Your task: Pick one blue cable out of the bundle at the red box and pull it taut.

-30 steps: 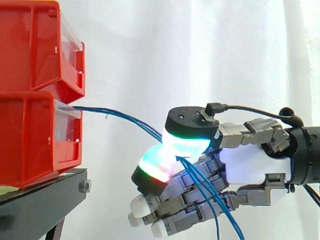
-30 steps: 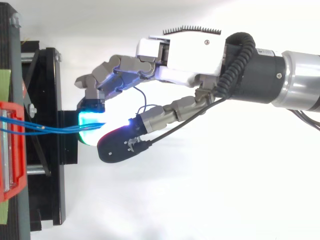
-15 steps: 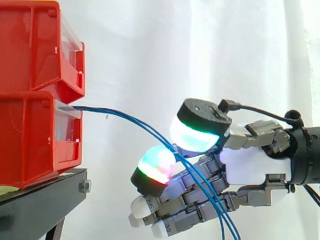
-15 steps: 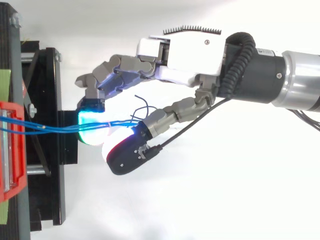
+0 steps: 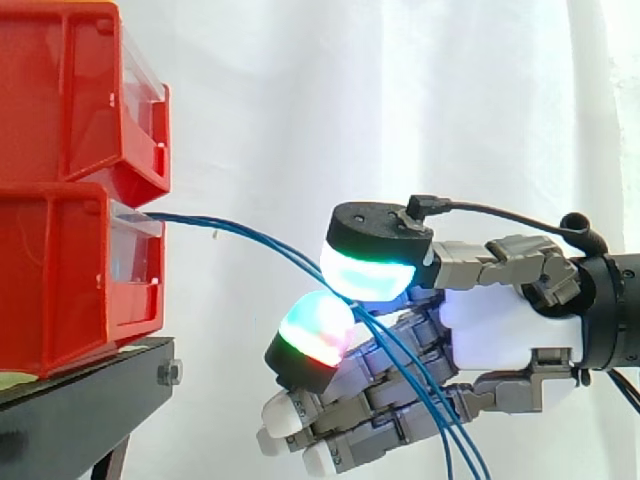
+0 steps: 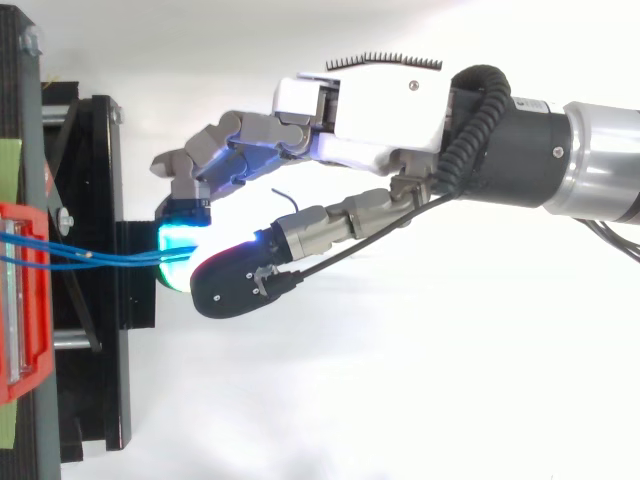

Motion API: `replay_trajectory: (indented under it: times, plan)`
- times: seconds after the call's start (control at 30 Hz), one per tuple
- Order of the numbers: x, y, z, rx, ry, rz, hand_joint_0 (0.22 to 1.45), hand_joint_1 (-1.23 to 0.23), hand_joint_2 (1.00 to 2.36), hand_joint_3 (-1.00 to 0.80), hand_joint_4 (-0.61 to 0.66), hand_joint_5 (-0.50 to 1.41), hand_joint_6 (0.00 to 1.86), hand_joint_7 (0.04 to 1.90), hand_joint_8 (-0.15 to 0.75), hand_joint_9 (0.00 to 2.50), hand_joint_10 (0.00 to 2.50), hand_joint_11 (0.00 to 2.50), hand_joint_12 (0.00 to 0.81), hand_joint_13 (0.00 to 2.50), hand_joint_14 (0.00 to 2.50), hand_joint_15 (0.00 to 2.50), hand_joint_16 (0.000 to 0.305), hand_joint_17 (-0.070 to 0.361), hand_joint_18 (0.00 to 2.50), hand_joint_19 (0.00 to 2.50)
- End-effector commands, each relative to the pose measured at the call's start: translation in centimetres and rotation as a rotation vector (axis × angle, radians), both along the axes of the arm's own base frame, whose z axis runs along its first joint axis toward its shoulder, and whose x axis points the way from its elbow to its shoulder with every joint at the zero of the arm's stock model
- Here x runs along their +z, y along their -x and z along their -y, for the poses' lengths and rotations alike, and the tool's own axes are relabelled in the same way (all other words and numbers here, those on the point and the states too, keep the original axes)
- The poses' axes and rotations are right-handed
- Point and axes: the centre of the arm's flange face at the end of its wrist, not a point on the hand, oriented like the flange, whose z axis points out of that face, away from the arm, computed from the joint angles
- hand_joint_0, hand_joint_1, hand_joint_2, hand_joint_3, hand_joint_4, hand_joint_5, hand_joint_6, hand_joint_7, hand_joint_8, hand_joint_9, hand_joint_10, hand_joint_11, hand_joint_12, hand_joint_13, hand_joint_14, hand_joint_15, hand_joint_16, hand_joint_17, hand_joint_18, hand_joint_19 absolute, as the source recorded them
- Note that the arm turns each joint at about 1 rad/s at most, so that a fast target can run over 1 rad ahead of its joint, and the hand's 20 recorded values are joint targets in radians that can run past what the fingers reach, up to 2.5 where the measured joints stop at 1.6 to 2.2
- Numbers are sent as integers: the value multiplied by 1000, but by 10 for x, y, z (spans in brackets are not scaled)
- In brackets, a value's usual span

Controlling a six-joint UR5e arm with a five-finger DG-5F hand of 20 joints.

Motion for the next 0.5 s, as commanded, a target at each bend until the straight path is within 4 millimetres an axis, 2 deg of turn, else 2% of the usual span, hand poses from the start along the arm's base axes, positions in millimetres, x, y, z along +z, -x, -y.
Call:
replay_trajectory:
  times: [0.0, 0.2, 0.47]
  plan:
    - [0, 0, 0, 1, 0, 0, 603, -737, 1018, -149, 141, -172, 865, 976, 341, 571, 6, 277, 364, 252, 3, 73, 56, 126, 239, 110]
    - [0, 0, 0, 1, 0, 0, 644, -809, 1019, -161, 103, -176, 880, 905, 334, 569, 6, 281, 364, 261, 2, 74, 56, 127, 268, 86]
    - [0, 0, 0, -2, -3, 0, 697, -888, 1013, -309, 101, -178, 860, 881, 320, 543, 6, 276, 367, 248, 2, 50, 56, 126, 282, 43]
